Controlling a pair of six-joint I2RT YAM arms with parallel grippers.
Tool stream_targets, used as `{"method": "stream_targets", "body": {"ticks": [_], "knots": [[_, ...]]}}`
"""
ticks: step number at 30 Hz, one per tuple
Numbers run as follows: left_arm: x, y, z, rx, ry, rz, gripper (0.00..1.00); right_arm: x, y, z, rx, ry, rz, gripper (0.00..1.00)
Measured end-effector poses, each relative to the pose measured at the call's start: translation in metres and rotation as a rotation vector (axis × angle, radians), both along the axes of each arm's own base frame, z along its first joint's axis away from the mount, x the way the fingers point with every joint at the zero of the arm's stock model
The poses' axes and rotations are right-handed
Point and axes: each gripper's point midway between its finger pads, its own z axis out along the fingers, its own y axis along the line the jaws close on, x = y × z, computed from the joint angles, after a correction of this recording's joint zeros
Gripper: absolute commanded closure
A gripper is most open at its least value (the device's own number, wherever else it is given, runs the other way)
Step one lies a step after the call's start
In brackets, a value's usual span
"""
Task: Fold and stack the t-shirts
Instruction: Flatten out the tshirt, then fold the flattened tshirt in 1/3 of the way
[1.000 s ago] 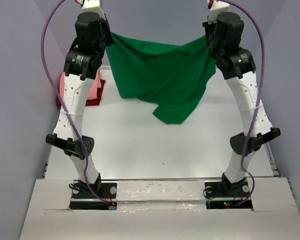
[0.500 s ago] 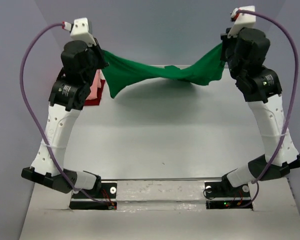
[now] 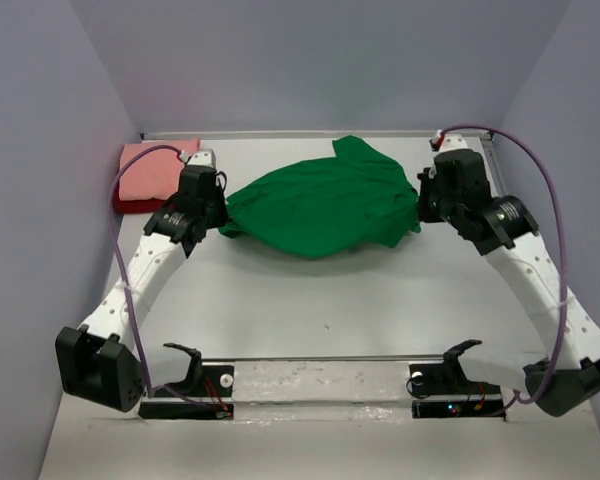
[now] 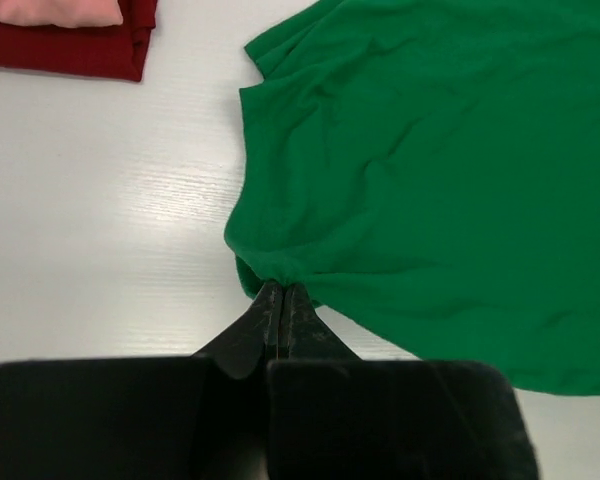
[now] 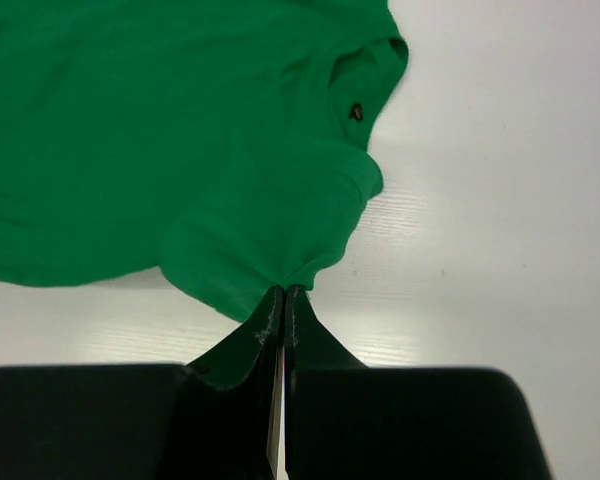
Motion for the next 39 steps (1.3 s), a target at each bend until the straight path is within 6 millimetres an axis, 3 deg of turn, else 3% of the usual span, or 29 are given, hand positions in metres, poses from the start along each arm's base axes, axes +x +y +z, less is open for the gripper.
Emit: {"method": "stream_targets", "body": {"ticks": [3, 6, 9, 14, 17, 27, 32, 39], "knots": [[-0.011, 0.0, 0.017, -0.041, -0.055, 0.001, 1.0, -0.021, -0.006, 0.032, 0.083, -0.083, -0.029, 1.0], [-0.021, -0.003, 0.038, -0.091, -0.112, -0.009, 1.0, -0.035, -0.011, 0.044, 0.134, -0.105, -0.056, 1.0], [-0.033, -0.01, 0.043, -0.115, -0.126, -0.03, 1.0, -0.046, -0.011, 0.035, 0.154, -0.058, -0.079, 1.0], [-0.06, -0.012, 0.033, -0.121, -0.083, -0.049, 1.0, -0.068, -0.012, -0.019, 0.131, 0.103, -0.106, 1.0], [-0.072, -0.008, 0.027, -0.118, -0.065, -0.043, 1.0, -0.087, -0.016, -0.037, 0.122, 0.184, -0.119, 1.0], [-0.107, 0.003, 0.015, -0.138, -0.016, -0.017, 1.0, -0.126, -0.024, -0.032, 0.196, 0.213, -0.173, 1.0], [-0.127, 0.008, -0.001, -0.139, 0.031, -0.005, 1.0, -0.141, -0.03, -0.036, 0.209, 0.235, -0.197, 1.0], [-0.13, 0.007, -0.015, -0.137, 0.09, 0.006, 1.0, -0.141, -0.032, -0.041, 0.183, 0.264, -0.218, 1.0]]}}
